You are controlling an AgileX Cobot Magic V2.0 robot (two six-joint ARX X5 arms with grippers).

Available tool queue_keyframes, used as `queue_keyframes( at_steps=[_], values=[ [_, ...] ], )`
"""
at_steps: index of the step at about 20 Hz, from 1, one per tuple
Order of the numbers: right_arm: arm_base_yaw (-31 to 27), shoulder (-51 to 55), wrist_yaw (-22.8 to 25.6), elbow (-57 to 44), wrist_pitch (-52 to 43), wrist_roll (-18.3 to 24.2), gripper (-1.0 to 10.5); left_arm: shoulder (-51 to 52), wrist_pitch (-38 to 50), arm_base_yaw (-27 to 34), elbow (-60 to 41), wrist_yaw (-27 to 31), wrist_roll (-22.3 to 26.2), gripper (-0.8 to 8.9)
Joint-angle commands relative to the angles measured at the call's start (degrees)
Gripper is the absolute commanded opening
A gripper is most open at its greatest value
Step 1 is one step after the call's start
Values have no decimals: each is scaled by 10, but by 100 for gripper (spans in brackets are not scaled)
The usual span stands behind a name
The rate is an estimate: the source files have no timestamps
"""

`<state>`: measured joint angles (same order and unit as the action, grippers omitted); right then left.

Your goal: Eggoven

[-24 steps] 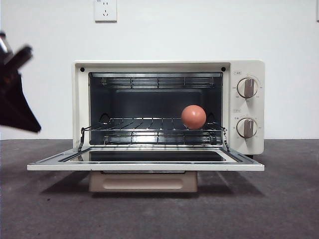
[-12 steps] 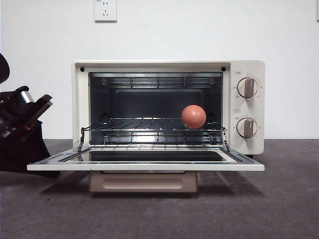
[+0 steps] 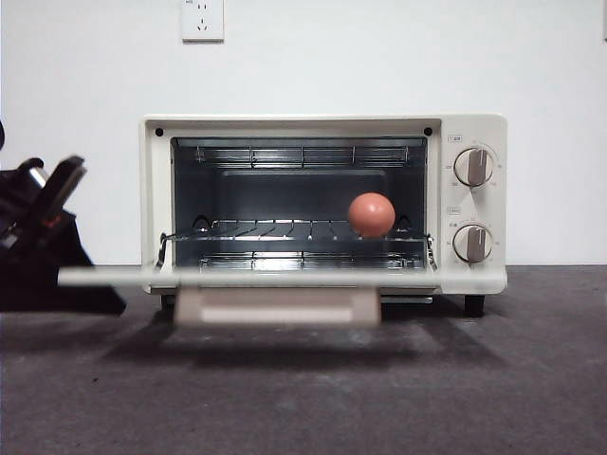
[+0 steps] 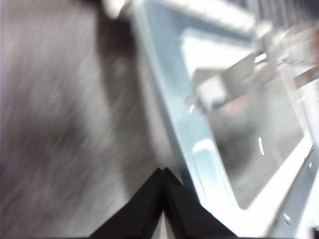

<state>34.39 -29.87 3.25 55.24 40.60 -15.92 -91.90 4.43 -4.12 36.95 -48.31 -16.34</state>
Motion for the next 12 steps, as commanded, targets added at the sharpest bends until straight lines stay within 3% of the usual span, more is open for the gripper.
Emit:
queue_keyframes(
  at_steps=[1,9,12],
  values=[
    [3,-3,2,8,-1,-6,337,-7,74,5,9,-59,-65,6],
    [3,-3,2,8,9,-13,337,-7,343,15,10,-54,-243,6],
    [3,-4,2,8,25,-13,337,-2,374,15,10,-54,-273,7]
  ],
)
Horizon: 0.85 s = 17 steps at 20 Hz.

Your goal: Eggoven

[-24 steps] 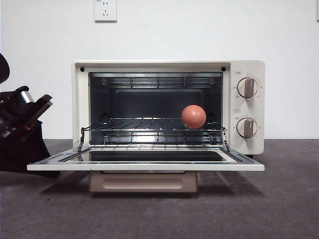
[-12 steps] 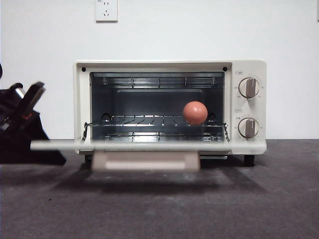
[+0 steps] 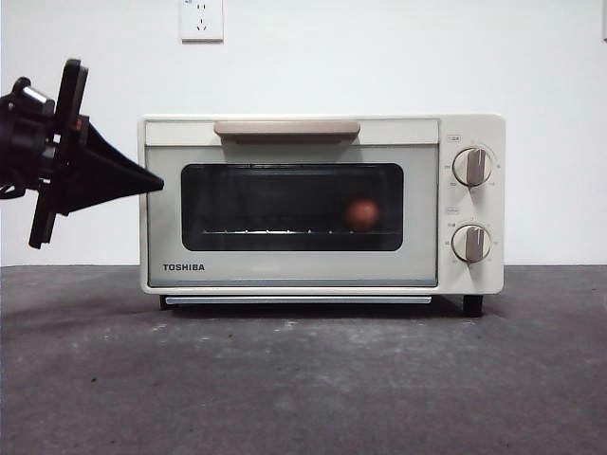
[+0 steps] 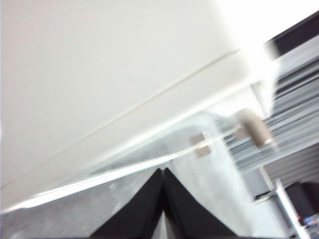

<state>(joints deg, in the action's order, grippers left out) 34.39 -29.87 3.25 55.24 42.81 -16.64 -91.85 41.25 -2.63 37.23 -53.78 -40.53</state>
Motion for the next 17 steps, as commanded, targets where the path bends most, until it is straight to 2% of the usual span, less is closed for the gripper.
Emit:
queue_keyframes(
  at_steps=[1,5,8,13,17],
  values=[
    [3,-4,2,8,9,-6,337,3,1,0,8,1,-31,7],
    [3,-4,2,8,17,-6,335,44,-21,-12,8,1,-35,7],
    [3,-4,2,7,28,3,302,98,-54,-24,8,19,-19,7],
    [3,-11,2,-9,25,13,293,221,-194,-56,8,97,59,7],
    [3,-7,1,-57,-39,23,279,322,-340,-87,8,192,152,7]
  ],
)
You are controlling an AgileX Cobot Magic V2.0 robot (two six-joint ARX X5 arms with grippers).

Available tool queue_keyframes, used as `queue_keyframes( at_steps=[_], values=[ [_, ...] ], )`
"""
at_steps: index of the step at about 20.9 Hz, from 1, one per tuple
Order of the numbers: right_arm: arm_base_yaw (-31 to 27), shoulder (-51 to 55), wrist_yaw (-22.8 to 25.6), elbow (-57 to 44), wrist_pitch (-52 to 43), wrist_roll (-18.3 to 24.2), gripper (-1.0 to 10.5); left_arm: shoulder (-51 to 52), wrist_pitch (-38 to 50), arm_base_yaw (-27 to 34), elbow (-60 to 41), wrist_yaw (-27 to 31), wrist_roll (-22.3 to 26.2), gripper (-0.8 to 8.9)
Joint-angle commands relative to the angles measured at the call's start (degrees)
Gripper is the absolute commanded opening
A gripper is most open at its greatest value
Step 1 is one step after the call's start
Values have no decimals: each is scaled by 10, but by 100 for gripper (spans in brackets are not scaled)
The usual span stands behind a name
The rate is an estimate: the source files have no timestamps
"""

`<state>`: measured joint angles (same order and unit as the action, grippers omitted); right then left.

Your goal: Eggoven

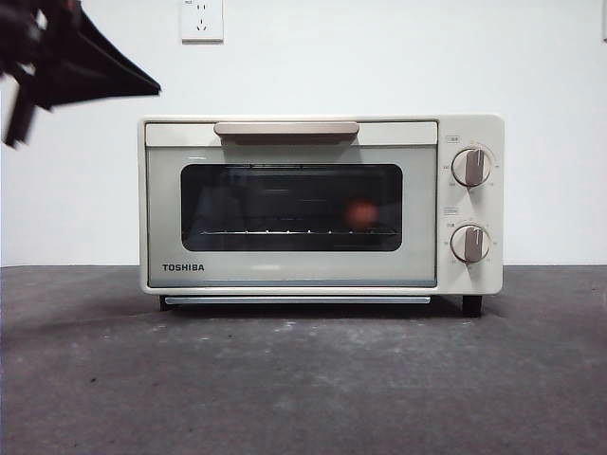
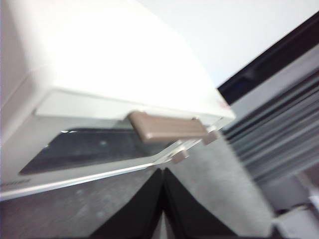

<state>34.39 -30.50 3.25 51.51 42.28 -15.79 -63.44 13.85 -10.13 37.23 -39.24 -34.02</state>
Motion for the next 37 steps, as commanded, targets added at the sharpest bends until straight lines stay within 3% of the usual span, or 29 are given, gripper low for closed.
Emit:
queue_keyframes(
  at_steps=[1,4,9,12,15,21,25,37],
  values=[
    [3,2,1,-40,-61,18,269,66,-103,-21,8,78,110,7],
    [3,10,-5,-104,-151,20,237,132,-174,-43,8,148,156,7],
    [3,19,-25,-213,-318,40,103,220,-221,-62,8,214,195,7],
    [3,19,-33,-265,-407,45,-1,263,-235,-65,7,230,218,7],
    [3,18,-33,-294,-457,45,4,288,-251,-65,7,230,229,7],
    [3,18,-27,-302,-461,48,4,302,-285,-64,7,230,229,7],
    [3,18,2,-302,-462,46,4,301,-296,-64,7,230,228,8],
    [3,18,2,-302,-462,47,4,301,-291,-64,7,230,228,8]
  ],
)
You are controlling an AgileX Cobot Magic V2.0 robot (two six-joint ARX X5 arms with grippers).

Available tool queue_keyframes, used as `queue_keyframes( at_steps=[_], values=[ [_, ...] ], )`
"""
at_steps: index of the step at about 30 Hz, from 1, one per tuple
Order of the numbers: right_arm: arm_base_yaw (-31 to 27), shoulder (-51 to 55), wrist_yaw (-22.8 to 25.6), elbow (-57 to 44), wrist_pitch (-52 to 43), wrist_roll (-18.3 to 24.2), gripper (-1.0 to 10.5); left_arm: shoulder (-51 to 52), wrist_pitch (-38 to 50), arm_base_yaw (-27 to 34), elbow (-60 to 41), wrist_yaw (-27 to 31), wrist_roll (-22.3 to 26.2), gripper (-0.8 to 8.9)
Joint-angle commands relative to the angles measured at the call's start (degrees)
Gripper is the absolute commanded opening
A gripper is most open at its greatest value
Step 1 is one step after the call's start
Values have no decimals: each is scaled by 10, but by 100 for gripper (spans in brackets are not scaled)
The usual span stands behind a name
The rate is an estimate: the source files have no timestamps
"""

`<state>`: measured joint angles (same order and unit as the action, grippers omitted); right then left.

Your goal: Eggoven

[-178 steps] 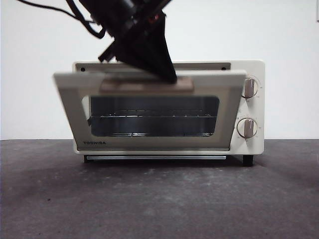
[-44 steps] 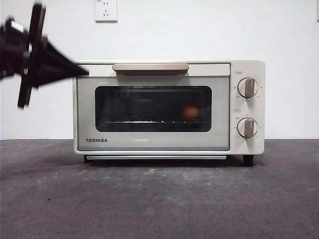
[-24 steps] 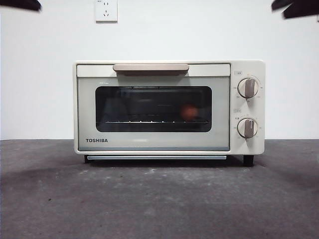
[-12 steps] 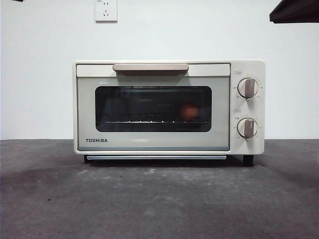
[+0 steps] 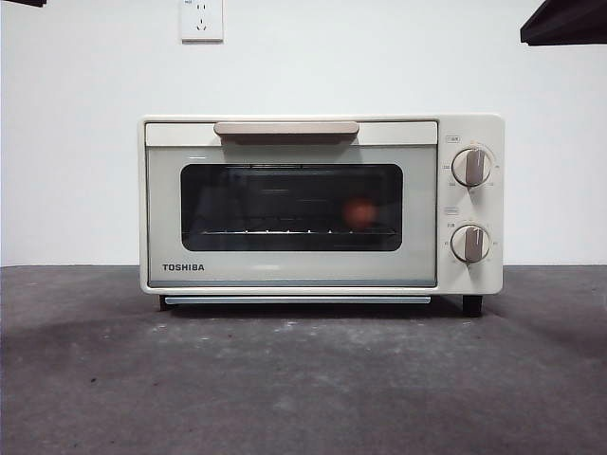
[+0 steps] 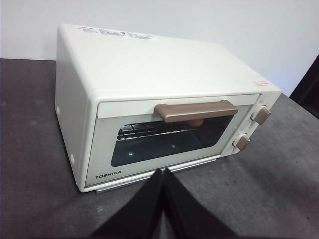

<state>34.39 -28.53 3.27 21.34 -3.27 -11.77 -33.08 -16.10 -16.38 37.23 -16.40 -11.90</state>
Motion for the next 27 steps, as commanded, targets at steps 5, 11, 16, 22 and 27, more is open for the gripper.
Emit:
queue_keyframes(
  at_steps=[5,11,16,22,27],
  values=[
    [3,-2,2,0,-6,6,4,-2,7,-2,7,2,12,8],
    [3,-2,2,0,-6,6,4,46,11,49,-4,63,113,8],
    [3,-2,2,0,-7,6,4,121,67,117,-76,110,135,8],
    [3,-2,2,0,-6,6,4,219,153,155,-204,151,133,8],
    [3,-2,2,0,-6,6,4,271,156,173,-279,152,127,8]
  ],
)
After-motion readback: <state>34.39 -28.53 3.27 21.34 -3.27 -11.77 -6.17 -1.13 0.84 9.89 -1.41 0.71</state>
